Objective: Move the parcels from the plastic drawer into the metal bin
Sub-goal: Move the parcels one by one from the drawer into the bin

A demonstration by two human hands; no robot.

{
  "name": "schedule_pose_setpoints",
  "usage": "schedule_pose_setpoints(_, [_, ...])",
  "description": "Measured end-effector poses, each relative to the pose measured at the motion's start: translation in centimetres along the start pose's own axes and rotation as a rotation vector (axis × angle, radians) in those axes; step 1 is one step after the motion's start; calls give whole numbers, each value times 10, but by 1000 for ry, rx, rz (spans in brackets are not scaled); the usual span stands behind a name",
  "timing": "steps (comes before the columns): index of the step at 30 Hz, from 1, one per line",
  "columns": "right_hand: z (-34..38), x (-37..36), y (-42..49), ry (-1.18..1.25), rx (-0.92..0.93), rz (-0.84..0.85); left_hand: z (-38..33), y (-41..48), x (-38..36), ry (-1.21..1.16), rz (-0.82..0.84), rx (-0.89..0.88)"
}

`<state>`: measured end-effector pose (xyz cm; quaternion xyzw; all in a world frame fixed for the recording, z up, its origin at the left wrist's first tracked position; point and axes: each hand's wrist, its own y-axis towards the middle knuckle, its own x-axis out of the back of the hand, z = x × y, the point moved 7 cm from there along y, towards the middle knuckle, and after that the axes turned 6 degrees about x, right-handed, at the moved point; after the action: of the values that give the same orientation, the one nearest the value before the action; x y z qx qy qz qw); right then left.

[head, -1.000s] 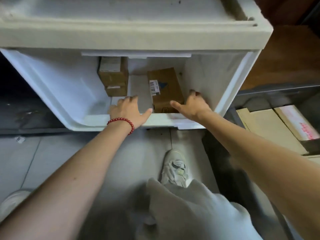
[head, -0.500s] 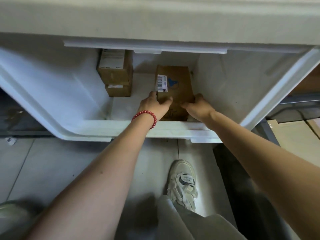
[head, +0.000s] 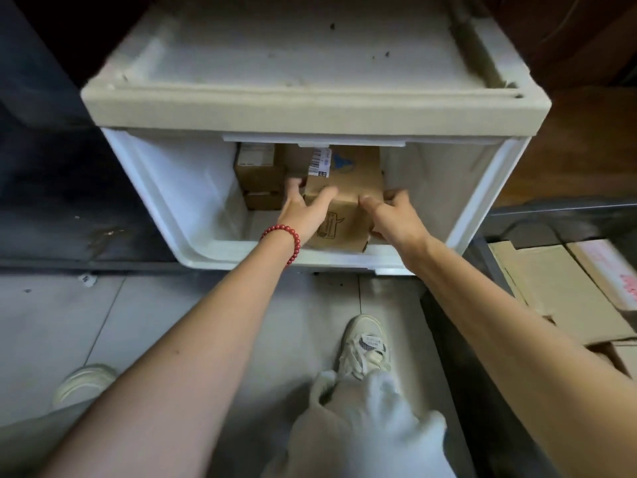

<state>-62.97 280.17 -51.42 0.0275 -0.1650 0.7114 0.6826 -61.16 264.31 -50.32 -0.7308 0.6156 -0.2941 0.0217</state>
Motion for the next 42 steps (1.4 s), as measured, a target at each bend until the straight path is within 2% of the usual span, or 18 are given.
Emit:
schedule_pose_setpoints(6, [16,-1,-61,79,-1,-19,4,-62,25,-35,-25,-1])
schedule_pose_setpoints(15, [36,18,-170,220,36,-19,11,-161,35,-301,11,7])
schedule_pose_setpoints(20, [43,20,-219,273,53,55,30,-197,45,-392,39,78])
schedule_pose_setpoints(27, [34,33,-238,222,189,189,28,-211,53,-470,128,23])
schedule_pose_setpoints(31, [28,60,-234,242,250,101,32,-203,46,-520,199,58])
schedule_pose_setpoints(36, [6,90,-224,238,278,9,26,-197,29,-463,296,22])
schedule_pose_setpoints(42, [-16,92,-218,298,127,-90,13,-200,36,-365,164,-117])
